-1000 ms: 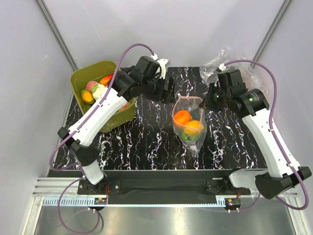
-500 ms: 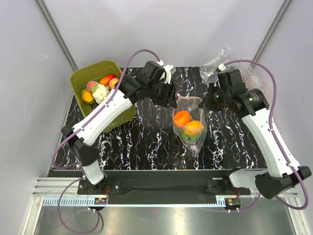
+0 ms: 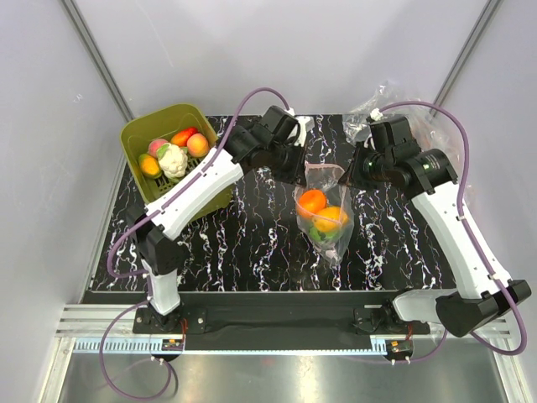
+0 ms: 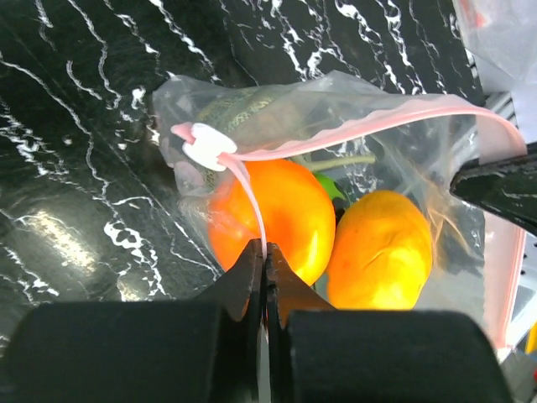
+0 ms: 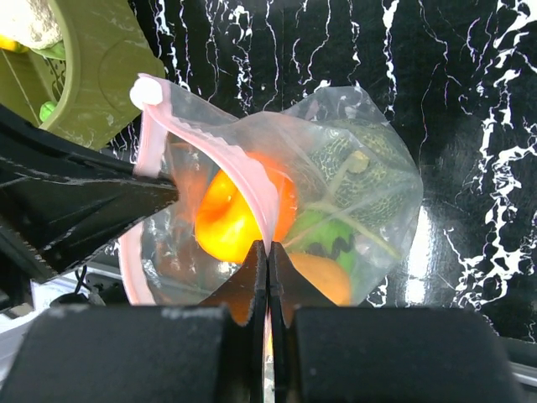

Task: Place the food in the zip-top bag and seal the zipper
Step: Adjust the zipper food storage bag at the center of the board.

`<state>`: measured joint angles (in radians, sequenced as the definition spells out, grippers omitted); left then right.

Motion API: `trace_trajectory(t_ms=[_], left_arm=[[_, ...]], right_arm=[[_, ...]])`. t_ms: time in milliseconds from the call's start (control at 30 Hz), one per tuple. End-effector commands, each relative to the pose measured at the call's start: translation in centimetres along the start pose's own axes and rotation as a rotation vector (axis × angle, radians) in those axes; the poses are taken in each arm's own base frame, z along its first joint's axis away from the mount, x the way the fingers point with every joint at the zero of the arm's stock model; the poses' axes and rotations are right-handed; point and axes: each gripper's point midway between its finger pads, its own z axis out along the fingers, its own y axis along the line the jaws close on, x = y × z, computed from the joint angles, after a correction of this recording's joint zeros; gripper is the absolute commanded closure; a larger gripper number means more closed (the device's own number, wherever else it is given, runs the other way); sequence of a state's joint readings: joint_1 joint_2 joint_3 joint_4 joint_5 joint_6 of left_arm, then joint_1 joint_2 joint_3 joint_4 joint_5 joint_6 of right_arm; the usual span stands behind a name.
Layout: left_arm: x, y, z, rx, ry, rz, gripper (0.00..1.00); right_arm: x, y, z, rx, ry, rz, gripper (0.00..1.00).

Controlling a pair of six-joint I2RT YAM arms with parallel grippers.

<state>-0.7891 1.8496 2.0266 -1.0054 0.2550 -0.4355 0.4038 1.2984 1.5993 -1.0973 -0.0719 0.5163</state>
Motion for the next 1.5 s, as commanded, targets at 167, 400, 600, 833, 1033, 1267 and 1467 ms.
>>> trace_trajectory(t_ms=[167,400,600,833,1033,1267,1467], left_arm=[[-5.4,-1.6,-8.0,-0.043,-0.226,0.041,1.00],[-4.1,-0.2,-7.7,-0.042,-0.235,-0.015,1.00],[-3.3,0.4,-7.3,-0.059,-0.216,-0.036,1.00],[-2.1,2.0,-5.9,-0.008,-0.178,-0.146,1.00],[-3.1,1.0,-7.4,0.016,-0.219,-0.140,1.00],[-3.2,0.6,-7.4,0.043,-0.229,-0.125,1.00],[-5.1,-0.9,-7.5,0.100,-0.265,-0.113,1.00]], right_arm=[[-3.9,1.6,-2.5,-0.028,-0.136,-0.106,1.00],[0.5,-2.6,2.0,0.152,0.060,-0.050,1.00],[-1.9,1.2,0.5,-0.014,-0.050,-0.031,1.00],[-4.5,3.7,-2.8,-0.123,-0.160,-0.157,1.00],[-2.3,1.5,-0.1,-0.009,-0.012,-0.121,1.00],[-1.3,3.7,-1.1,-0.165,-0.036,-0.102,1.00],[-0.3,4.3,-0.2,-0.208,0.008,-0.103,1.00]])
